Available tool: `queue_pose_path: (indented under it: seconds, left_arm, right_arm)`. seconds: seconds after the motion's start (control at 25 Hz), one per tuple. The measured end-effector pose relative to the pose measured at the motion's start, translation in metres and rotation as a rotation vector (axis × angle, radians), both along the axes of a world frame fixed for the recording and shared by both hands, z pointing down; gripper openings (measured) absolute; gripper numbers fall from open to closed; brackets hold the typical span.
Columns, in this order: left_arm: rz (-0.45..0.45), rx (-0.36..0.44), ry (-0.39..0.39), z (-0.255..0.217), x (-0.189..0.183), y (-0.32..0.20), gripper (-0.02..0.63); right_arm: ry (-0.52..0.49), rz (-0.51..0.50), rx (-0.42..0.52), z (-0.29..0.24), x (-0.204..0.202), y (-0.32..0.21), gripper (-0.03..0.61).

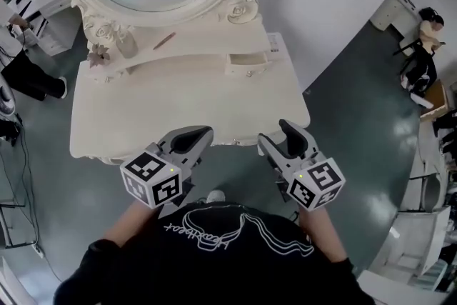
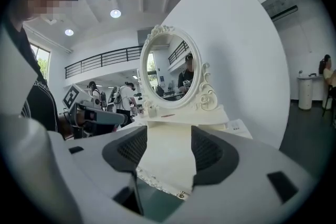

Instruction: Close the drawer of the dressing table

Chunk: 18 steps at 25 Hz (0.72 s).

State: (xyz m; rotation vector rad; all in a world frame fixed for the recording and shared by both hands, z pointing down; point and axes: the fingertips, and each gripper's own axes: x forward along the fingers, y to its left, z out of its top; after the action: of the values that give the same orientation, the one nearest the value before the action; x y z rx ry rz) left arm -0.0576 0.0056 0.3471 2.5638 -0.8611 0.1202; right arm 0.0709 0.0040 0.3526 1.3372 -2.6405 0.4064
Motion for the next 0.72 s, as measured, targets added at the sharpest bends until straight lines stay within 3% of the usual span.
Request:
queue_pose_path:
  seconds: [0.36,0.72]
  left_arm:
    - [-0.041,-0.024,-0.014,0.026,-0.017,-0.049,0.004]
    - [-0.094,-0.068,-0.024,0.057,-0.023,-0.094,0.004]
  right_arm:
    - [0.071,0.051,-0.024,0.029,-0.001,-0.048,0.244]
    - [0.129,0.037,-0.087,0.072,0.006,-0.1,0.239]
